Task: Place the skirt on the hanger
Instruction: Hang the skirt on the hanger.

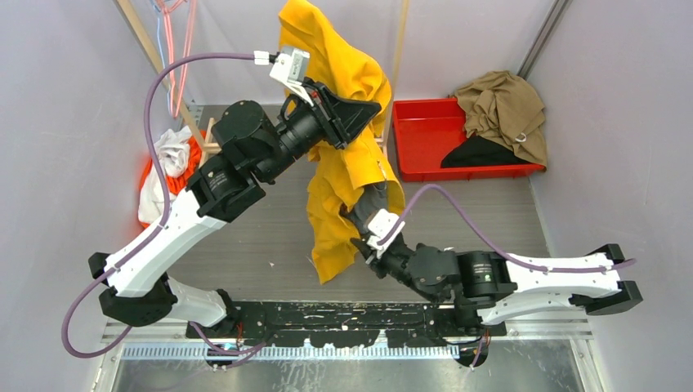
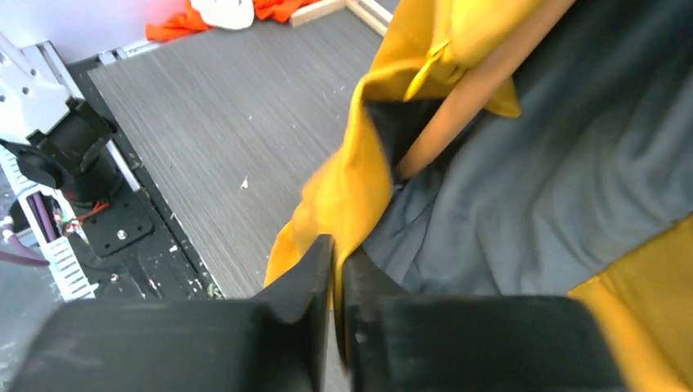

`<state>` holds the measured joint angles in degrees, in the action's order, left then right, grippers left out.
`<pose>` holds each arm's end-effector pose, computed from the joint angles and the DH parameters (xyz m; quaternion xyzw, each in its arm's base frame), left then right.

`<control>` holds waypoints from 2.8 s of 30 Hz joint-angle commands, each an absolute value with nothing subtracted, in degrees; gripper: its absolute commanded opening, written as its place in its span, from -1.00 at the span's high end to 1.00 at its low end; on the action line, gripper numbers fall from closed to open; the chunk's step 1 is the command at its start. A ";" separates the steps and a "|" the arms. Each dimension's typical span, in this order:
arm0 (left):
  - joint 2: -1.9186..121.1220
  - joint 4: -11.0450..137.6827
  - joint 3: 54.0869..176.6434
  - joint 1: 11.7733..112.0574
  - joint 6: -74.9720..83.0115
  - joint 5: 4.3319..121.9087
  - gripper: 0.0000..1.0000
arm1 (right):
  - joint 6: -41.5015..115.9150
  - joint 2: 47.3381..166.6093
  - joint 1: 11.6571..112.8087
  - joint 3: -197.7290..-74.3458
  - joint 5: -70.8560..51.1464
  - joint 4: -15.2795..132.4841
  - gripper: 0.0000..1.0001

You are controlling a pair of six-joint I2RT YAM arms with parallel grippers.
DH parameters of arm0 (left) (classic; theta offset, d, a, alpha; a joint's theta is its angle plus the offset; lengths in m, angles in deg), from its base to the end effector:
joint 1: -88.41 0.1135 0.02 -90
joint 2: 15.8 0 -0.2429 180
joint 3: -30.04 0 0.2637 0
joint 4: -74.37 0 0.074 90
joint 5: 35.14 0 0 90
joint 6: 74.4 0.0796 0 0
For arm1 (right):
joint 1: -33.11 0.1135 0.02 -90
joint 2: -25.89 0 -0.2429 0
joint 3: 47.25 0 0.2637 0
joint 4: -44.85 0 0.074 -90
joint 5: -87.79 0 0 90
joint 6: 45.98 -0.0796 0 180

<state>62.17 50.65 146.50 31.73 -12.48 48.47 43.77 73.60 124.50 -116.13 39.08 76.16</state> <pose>0.1853 -0.2657 0.5542 0.1077 0.6014 -0.5080 0.6072 0.0468 0.2354 0.3649 -0.3540 0.6639 0.2423 0.6125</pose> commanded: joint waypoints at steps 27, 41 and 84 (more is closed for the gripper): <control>44.05 79.05 124.06 33.18 -8.39 42.98 1.00 | 45.21 74.67 124.42 -121.72 34.77 74.51 -0.28; 44.32 82.52 127.09 33.24 -13.23 47.83 1.00 | 35.16 76.39 112.24 -107.15 33.90 57.47 -0.40; 50.65 128.11 108.00 33.19 0.18 39.67 1.00 | 24.35 71.44 105.79 -129.49 8.95 94.96 0.97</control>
